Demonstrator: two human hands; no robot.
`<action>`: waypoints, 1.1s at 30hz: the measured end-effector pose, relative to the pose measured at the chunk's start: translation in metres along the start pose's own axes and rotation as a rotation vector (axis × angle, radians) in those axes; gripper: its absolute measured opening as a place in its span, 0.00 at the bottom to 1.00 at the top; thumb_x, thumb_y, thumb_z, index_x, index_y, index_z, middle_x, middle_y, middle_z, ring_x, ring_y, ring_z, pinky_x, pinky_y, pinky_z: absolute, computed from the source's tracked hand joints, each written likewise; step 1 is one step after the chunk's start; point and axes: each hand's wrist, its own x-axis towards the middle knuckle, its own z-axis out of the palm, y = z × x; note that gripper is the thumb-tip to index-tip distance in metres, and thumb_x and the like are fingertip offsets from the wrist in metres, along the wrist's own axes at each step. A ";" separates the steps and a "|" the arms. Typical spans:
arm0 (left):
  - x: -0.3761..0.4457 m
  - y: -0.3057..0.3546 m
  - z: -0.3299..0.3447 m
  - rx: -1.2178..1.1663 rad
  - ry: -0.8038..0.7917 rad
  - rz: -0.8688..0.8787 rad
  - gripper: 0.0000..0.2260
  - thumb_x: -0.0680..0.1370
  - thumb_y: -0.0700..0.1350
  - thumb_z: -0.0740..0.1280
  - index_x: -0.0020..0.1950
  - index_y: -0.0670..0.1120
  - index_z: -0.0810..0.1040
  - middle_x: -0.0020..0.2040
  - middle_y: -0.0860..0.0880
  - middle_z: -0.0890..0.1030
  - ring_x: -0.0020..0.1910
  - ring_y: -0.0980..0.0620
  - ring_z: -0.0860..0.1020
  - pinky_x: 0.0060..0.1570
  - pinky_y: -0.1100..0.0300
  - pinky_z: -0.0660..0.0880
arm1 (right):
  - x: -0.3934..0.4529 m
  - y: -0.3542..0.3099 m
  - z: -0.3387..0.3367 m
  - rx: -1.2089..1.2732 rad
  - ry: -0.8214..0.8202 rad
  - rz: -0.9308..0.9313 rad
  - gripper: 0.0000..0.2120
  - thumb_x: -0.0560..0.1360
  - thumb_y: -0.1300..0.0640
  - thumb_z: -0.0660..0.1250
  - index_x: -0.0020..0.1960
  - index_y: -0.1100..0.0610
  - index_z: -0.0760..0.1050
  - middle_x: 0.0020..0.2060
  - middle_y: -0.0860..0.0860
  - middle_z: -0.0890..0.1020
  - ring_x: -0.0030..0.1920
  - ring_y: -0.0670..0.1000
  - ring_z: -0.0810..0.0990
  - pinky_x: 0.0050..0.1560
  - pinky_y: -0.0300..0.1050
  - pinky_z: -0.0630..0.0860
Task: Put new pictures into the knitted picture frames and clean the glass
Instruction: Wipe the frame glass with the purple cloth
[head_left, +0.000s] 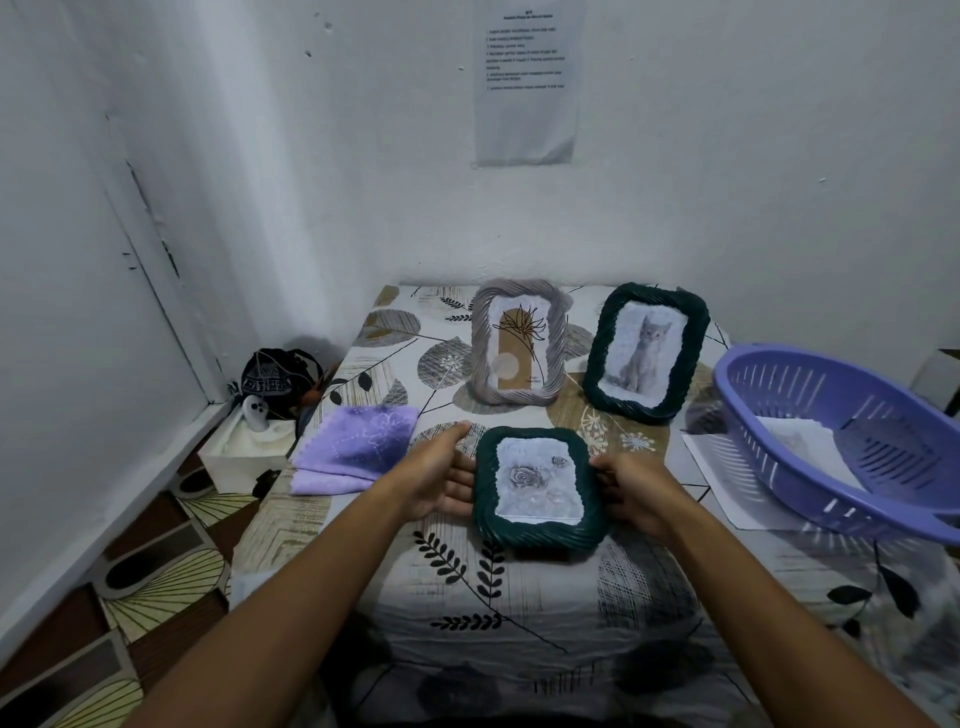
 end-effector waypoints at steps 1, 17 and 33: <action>0.001 0.002 0.000 0.026 0.001 -0.005 0.26 0.81 0.59 0.55 0.54 0.35 0.74 0.42 0.40 0.81 0.39 0.44 0.81 0.37 0.53 0.78 | 0.001 -0.001 0.001 -0.051 0.018 -0.012 0.05 0.77 0.62 0.63 0.42 0.61 0.73 0.36 0.56 0.78 0.37 0.55 0.77 0.37 0.47 0.74; 0.015 0.017 0.008 0.508 0.073 0.042 0.27 0.79 0.62 0.57 0.59 0.39 0.73 0.49 0.37 0.77 0.37 0.39 0.79 0.31 0.46 0.81 | 0.021 -0.002 0.002 -0.370 0.054 -0.142 0.06 0.74 0.62 0.65 0.41 0.63 0.74 0.33 0.59 0.75 0.33 0.55 0.74 0.34 0.47 0.70; 0.004 0.004 -0.006 1.000 0.223 0.459 0.20 0.77 0.58 0.64 0.55 0.43 0.80 0.51 0.45 0.81 0.47 0.48 0.79 0.49 0.53 0.78 | 0.006 -0.012 0.015 -0.745 0.122 -0.393 0.07 0.76 0.57 0.67 0.49 0.59 0.80 0.42 0.53 0.80 0.43 0.51 0.77 0.46 0.48 0.77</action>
